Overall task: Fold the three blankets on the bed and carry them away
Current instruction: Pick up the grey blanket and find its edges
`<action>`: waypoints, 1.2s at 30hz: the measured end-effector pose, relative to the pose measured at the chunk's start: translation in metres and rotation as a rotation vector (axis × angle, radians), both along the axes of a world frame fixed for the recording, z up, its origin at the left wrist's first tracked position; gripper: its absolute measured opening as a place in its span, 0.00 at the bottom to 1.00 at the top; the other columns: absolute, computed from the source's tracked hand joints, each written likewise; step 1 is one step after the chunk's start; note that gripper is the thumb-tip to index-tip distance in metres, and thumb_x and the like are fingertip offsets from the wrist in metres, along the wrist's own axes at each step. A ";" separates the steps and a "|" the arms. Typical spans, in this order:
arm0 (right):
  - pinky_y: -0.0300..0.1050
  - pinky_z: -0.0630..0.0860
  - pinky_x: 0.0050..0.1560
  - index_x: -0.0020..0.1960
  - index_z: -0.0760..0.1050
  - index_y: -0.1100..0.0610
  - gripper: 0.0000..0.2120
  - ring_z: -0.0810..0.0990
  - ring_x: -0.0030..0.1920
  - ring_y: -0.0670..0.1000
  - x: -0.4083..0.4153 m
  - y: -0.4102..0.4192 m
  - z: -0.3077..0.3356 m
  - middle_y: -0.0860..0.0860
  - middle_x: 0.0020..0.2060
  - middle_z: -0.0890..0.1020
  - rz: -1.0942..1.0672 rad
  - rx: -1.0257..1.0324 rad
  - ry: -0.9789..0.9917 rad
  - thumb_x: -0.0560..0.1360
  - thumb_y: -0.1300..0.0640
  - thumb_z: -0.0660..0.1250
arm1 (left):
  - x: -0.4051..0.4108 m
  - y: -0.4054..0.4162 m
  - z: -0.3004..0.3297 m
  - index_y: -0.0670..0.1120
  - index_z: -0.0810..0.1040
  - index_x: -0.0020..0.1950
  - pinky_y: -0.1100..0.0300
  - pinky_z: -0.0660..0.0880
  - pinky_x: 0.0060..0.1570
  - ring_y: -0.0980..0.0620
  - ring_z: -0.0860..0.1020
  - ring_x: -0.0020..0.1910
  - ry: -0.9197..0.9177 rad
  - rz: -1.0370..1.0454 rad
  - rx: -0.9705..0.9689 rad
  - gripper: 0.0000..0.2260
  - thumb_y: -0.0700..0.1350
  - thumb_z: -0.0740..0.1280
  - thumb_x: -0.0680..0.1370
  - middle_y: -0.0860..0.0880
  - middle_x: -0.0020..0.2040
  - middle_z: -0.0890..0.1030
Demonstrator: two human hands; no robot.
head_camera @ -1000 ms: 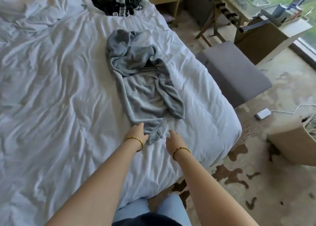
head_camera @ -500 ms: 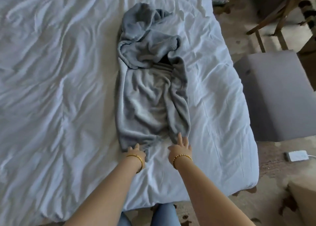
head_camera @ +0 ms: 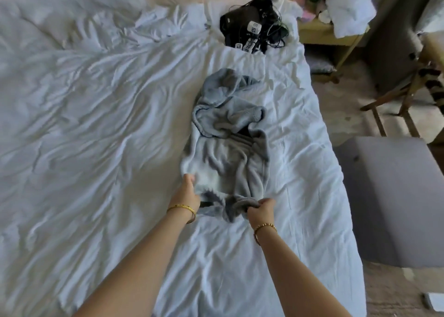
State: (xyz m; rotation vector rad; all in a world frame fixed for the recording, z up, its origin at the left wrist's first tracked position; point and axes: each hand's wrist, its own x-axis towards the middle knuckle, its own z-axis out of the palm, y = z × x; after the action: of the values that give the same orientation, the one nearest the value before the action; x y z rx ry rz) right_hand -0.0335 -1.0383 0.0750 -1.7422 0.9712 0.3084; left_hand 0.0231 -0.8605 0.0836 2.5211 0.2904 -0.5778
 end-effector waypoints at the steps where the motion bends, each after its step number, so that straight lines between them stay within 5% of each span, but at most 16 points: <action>1: 0.43 0.70 0.43 0.52 0.64 0.61 0.11 0.72 0.43 0.53 0.007 0.003 0.015 0.53 0.39 0.72 -0.009 0.033 0.001 0.72 0.70 0.59 | 0.011 0.007 0.017 0.47 0.69 0.60 0.57 0.68 0.39 0.42 0.74 0.43 -0.036 0.005 0.022 0.13 0.38 0.59 0.76 0.44 0.48 0.77; 4: 0.44 0.74 0.43 0.56 0.76 0.64 0.12 0.78 0.50 0.58 0.035 0.019 0.062 0.58 0.45 0.78 0.159 0.000 0.026 0.74 0.65 0.61 | 0.044 0.043 0.071 0.41 0.74 0.61 0.53 0.71 0.50 0.39 0.76 0.55 -0.155 0.119 0.052 0.14 0.46 0.58 0.79 0.39 0.58 0.78; 6: 0.45 0.77 0.43 0.58 0.75 0.63 0.12 0.77 0.55 0.60 0.052 0.038 0.097 0.59 0.52 0.79 0.108 0.077 -0.063 0.77 0.61 0.59 | 0.059 0.071 0.106 0.39 0.72 0.64 0.52 0.70 0.57 0.39 0.74 0.60 -0.127 0.255 -0.029 0.20 0.51 0.54 0.81 0.37 0.62 0.76; 10: 0.51 0.77 0.52 0.60 0.69 0.53 0.10 0.74 0.55 0.55 0.066 0.092 0.152 0.53 0.53 0.74 -0.154 0.437 -0.272 0.80 0.55 0.56 | 0.060 0.123 0.151 0.36 0.67 0.69 0.47 0.69 0.64 0.38 0.72 0.64 -0.064 0.545 -0.422 0.22 0.50 0.53 0.82 0.36 0.67 0.71; 13: 0.53 0.77 0.50 0.57 0.70 0.53 0.10 0.77 0.49 0.55 0.067 0.134 0.168 0.54 0.47 0.77 -0.280 0.556 -0.388 0.80 0.62 0.54 | 0.056 0.173 0.174 0.37 0.70 0.67 0.45 0.71 0.61 0.37 0.73 0.61 -0.171 0.733 -0.654 0.20 0.49 0.54 0.81 0.37 0.65 0.73; 15: 0.58 0.76 0.54 0.59 0.72 0.57 0.14 0.77 0.53 0.60 0.064 0.164 0.173 0.57 0.50 0.78 -0.225 0.497 -0.367 0.79 0.66 0.53 | 0.057 0.209 0.187 0.37 0.73 0.64 0.52 0.71 0.59 0.39 0.74 0.59 -0.200 0.684 -0.613 0.21 0.51 0.56 0.80 0.37 0.63 0.75; 18: 0.56 0.72 0.62 0.64 0.70 0.63 0.17 0.74 0.61 0.63 0.059 0.216 0.180 0.62 0.60 0.75 0.176 0.116 -0.319 0.76 0.62 0.61 | 0.060 0.247 0.206 0.41 0.76 0.60 0.55 0.72 0.53 0.43 0.77 0.52 -0.143 0.495 -0.647 0.22 0.57 0.61 0.77 0.41 0.55 0.78; 21: 0.55 0.73 0.61 0.71 0.60 0.57 0.35 0.74 0.61 0.62 0.059 0.271 0.191 0.57 0.62 0.73 0.547 -0.146 -0.371 0.69 0.60 0.71 | 0.056 0.253 0.224 0.43 0.78 0.54 0.56 0.75 0.48 0.47 0.76 0.46 -0.079 0.234 -0.708 0.15 0.54 0.66 0.76 0.49 0.47 0.80; 23: 0.48 0.72 0.61 0.72 0.60 0.56 0.34 0.74 0.62 0.58 0.061 0.302 0.199 0.56 0.63 0.73 0.676 -0.181 -0.376 0.70 0.61 0.70 | 0.049 0.253 0.239 0.48 0.78 0.46 0.63 0.74 0.37 0.55 0.76 0.41 -0.056 0.048 -0.700 0.12 0.56 0.67 0.74 0.56 0.39 0.79; 25: 0.45 0.73 0.57 0.64 0.71 0.61 0.20 0.76 0.59 0.58 0.061 0.321 0.204 0.59 0.57 0.78 0.674 -0.219 -0.425 0.73 0.62 0.67 | 0.047 0.259 0.246 0.51 0.79 0.45 0.66 0.73 0.34 0.58 0.77 0.41 -0.063 -0.147 -0.662 0.13 0.59 0.70 0.71 0.56 0.41 0.82; 28: 0.48 0.72 0.52 0.47 0.75 0.64 0.04 0.78 0.49 0.57 0.056 0.324 0.210 0.61 0.45 0.80 0.494 -0.268 -0.536 0.74 0.65 0.61 | 0.052 0.284 0.251 0.48 0.72 0.60 0.63 0.71 0.40 0.55 0.75 0.49 -0.060 -0.383 -0.406 0.26 0.58 0.73 0.67 0.54 0.54 0.75; 31: 0.39 0.70 0.40 0.44 0.71 0.58 0.05 0.74 0.42 0.52 0.056 0.315 0.224 0.51 0.35 0.76 0.351 -0.311 -0.589 0.76 0.64 0.59 | 0.057 0.308 0.240 0.46 0.71 0.62 0.60 0.69 0.42 0.48 0.76 0.52 -0.059 -0.541 0.011 0.22 0.50 0.70 0.70 0.50 0.56 0.76; 33: 0.33 0.67 0.35 0.48 0.73 0.59 0.06 0.74 0.42 0.51 0.058 0.314 0.234 0.51 0.38 0.75 0.364 -0.325 -0.603 0.77 0.63 0.57 | 0.055 0.317 0.228 0.43 0.77 0.52 0.59 0.69 0.41 0.46 0.77 0.46 -0.135 -0.481 0.136 0.09 0.46 0.64 0.75 0.44 0.51 0.80; 36: 0.39 0.71 0.43 0.47 0.74 0.54 0.10 0.75 0.45 0.49 0.063 0.325 0.244 0.49 0.40 0.76 0.252 -0.118 -0.603 0.79 0.59 0.54 | 0.051 0.323 0.215 0.41 0.78 0.54 0.57 0.71 0.46 0.43 0.77 0.49 -0.133 -0.215 -0.098 0.14 0.45 0.56 0.80 0.41 0.54 0.81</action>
State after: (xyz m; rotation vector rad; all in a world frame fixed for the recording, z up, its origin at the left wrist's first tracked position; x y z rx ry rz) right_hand 0.0300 -0.7132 0.3192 -1.9051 0.3397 -0.1208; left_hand 0.0742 -0.5380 0.2981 2.4973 -0.0577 -0.4902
